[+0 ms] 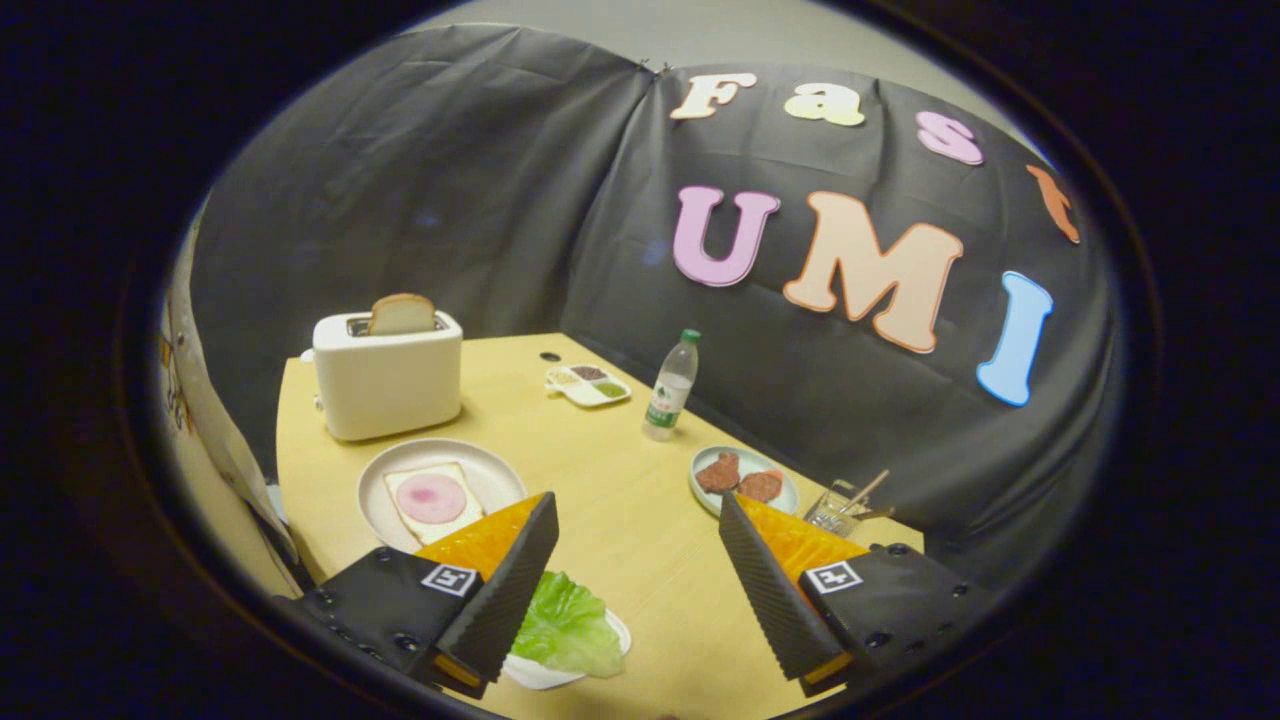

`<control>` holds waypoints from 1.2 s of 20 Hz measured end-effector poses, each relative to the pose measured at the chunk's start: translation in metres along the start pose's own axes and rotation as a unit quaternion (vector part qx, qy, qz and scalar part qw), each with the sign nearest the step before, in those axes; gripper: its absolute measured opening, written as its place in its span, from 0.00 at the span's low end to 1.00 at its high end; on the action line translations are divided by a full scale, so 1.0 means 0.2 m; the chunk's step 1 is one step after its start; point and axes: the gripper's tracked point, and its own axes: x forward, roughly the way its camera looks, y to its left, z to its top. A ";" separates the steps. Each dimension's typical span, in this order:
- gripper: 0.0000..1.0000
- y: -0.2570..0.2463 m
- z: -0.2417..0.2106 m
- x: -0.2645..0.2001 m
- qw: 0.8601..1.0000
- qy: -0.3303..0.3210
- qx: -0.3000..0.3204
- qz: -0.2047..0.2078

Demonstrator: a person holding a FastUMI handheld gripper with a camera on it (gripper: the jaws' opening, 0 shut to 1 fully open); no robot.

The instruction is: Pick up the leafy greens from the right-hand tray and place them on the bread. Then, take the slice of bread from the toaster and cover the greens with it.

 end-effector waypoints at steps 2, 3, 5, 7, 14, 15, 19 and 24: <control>1.00 0.05 -0.08 0.03 1.000 0.020 -0.011 0.018; 1.00 0.07 -0.11 0.05 0.999 0.027 -0.012 0.027; 1.00 0.12 -0.18 0.08 0.998 0.043 -0.013 0.045; 1.00 0.16 -0.24 0.11 0.996 0.061 -0.019 0.062; 1.00 0.26 -0.60 0.15 0.980 0.160 -0.024 0.116; 1.00 0.27 -0.64 0.16 0.978 0.171 -0.024 0.119; 1.00 0.31 -0.75 0.18 0.969 0.204 -0.031 0.133; 1.00 0.34 -0.87 0.20 0.959 0.242 -0.024 0.144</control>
